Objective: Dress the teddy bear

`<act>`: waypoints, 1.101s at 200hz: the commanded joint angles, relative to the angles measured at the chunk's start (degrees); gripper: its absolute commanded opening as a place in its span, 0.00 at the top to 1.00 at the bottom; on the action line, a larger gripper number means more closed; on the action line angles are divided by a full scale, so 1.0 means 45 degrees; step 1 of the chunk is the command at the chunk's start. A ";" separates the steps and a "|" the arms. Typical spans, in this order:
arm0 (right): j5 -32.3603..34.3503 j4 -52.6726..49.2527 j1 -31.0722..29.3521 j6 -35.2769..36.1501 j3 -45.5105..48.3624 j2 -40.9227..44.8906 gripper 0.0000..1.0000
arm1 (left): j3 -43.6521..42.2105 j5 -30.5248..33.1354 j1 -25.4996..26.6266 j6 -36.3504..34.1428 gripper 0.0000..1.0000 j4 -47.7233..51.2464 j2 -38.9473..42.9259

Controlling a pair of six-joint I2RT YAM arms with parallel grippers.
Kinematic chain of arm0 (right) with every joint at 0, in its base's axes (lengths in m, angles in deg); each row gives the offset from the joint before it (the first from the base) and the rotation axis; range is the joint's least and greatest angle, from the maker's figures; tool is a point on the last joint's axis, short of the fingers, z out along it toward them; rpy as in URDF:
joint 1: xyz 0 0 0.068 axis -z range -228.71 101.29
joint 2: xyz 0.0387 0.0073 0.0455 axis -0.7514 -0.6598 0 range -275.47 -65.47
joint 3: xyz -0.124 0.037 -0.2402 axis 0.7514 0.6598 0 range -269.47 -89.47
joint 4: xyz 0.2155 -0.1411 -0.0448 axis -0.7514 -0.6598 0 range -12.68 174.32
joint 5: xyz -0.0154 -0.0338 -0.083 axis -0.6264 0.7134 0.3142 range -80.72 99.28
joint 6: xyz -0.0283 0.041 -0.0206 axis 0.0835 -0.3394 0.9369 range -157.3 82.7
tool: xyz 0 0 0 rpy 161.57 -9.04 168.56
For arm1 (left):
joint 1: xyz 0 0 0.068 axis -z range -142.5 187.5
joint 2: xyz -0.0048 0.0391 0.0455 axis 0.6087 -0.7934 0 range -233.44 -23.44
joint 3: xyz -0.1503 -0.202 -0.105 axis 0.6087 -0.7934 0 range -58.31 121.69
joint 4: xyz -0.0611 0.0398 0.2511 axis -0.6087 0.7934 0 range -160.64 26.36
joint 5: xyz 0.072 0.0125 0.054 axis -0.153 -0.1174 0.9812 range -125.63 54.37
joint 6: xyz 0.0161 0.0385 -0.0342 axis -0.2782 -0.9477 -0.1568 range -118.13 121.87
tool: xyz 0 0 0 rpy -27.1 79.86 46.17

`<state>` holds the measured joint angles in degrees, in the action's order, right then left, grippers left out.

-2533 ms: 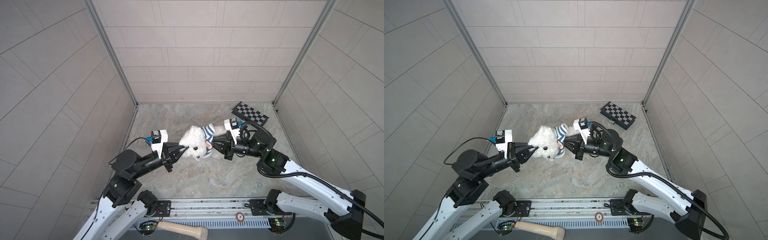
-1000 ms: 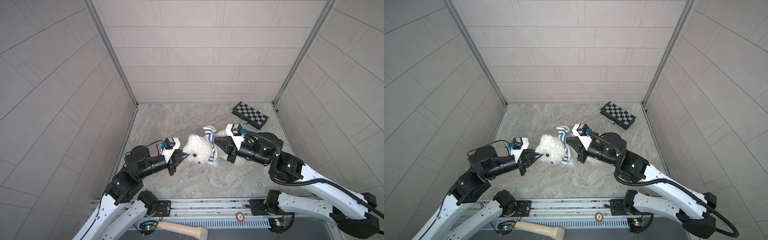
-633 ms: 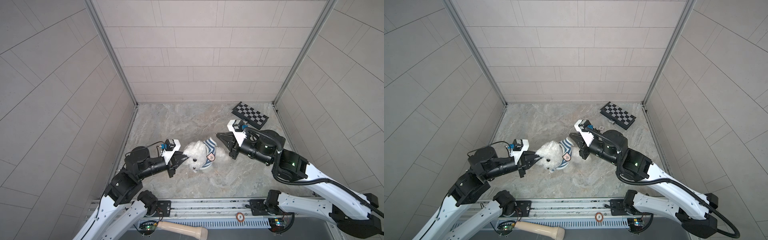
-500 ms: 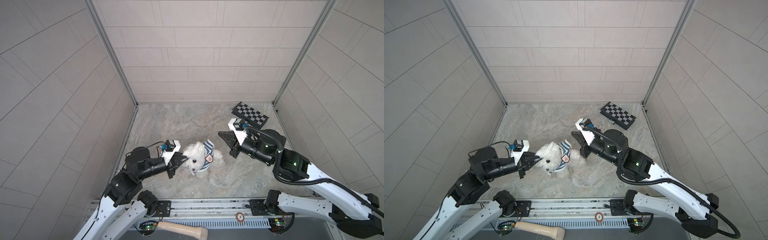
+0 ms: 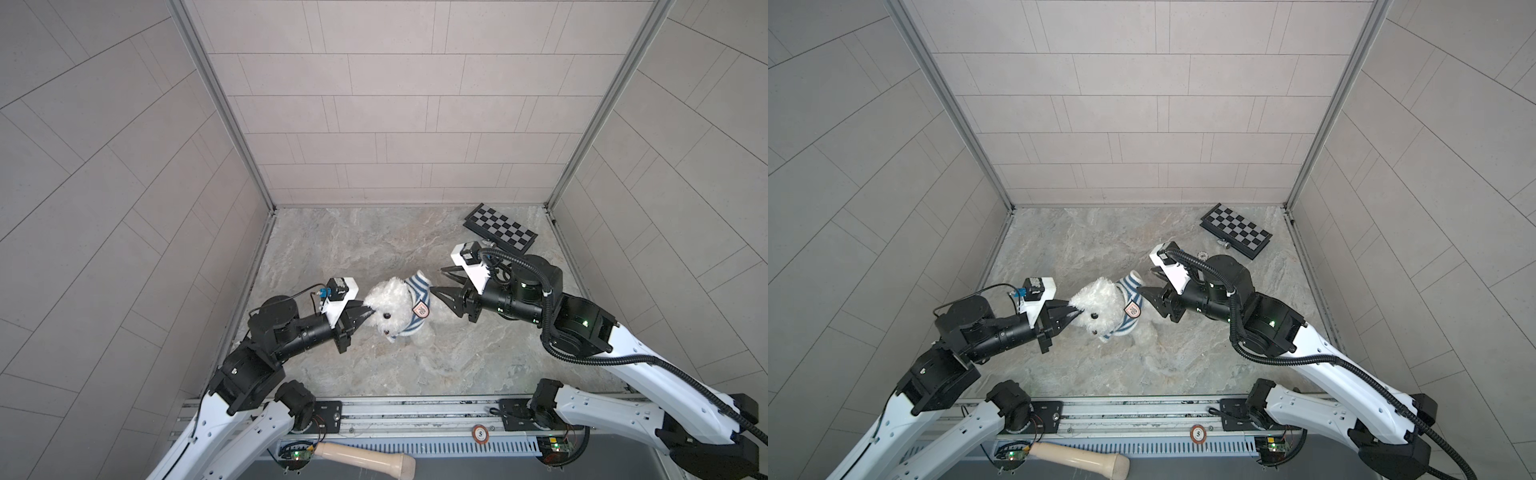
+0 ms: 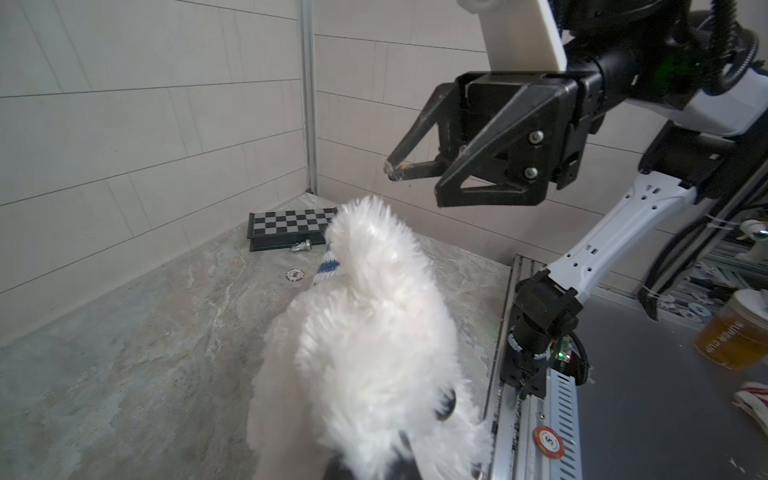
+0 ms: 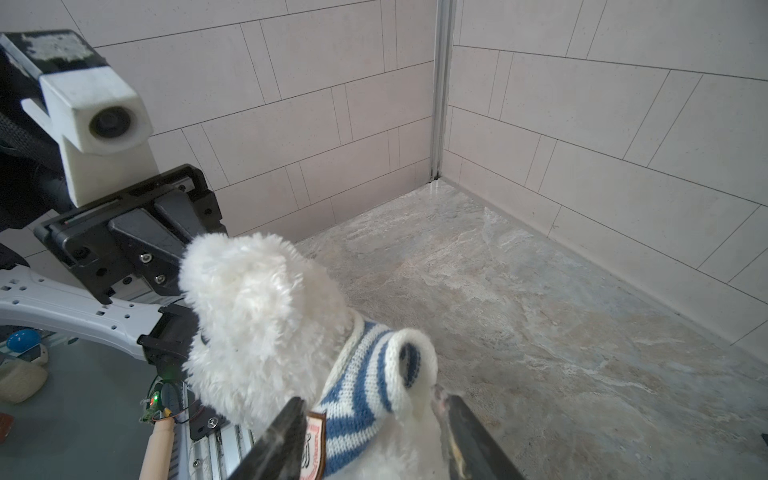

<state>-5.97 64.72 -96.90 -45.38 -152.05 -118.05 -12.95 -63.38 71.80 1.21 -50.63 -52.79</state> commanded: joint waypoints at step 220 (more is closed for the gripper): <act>0.0935 -0.0942 0.7563 -0.3276 0.4951 0.1852 0.38 | -0.0187 0.7829 0.8197 0.6408 0.52 -0.3592 -1.0913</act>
<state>-0.05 60.07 -63.04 -58.82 -132.06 -110.14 -12.34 -14.15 108.87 18.78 -61.10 -101.03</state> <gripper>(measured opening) 0.608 0.431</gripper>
